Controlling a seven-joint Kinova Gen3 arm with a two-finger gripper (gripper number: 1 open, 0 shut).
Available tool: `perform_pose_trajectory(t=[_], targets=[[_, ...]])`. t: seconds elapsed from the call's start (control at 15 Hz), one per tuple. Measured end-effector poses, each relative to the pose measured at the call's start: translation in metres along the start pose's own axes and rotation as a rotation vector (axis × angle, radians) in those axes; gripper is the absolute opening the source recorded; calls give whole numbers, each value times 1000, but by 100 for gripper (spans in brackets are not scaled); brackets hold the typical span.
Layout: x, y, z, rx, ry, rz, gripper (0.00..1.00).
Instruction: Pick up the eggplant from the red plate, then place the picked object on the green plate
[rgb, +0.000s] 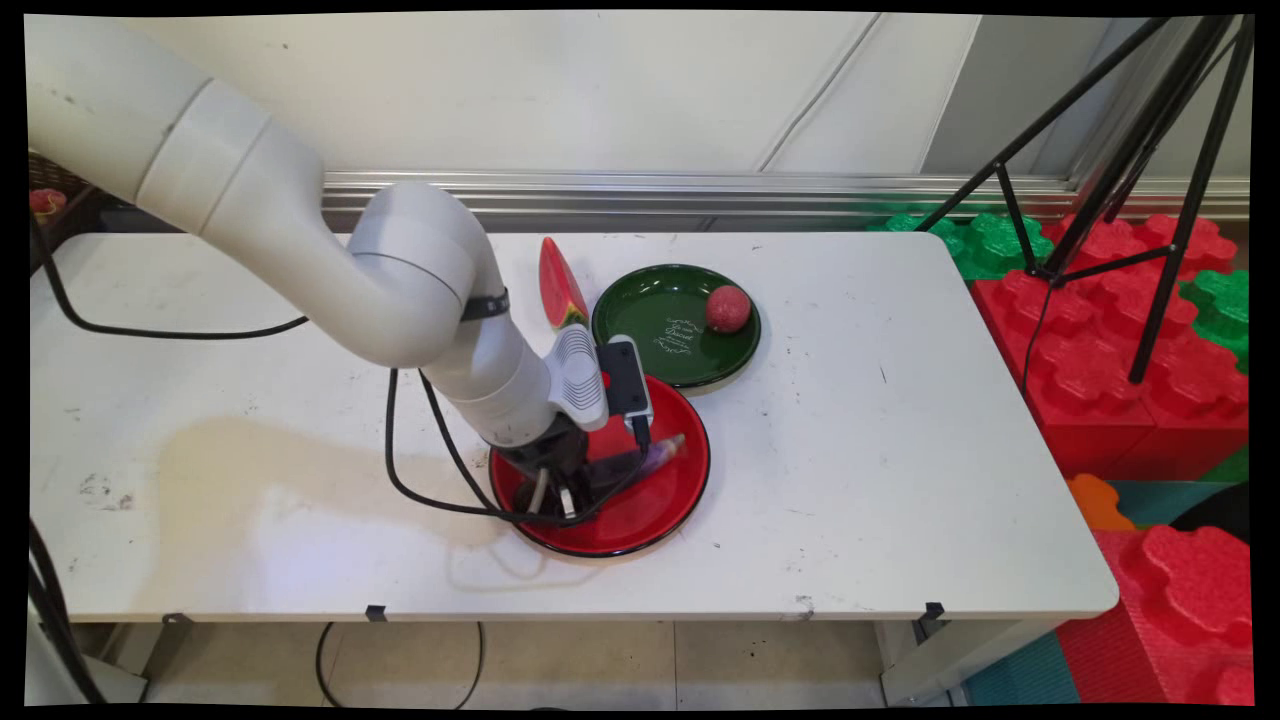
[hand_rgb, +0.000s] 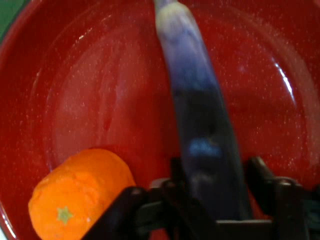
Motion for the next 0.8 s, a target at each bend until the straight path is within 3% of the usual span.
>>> perform_pose_trajectory(t=[0.4,0.8], targets=[[0,-1,-3,18,18,3,0],[-1,-14,-47,55,49,16,0]])
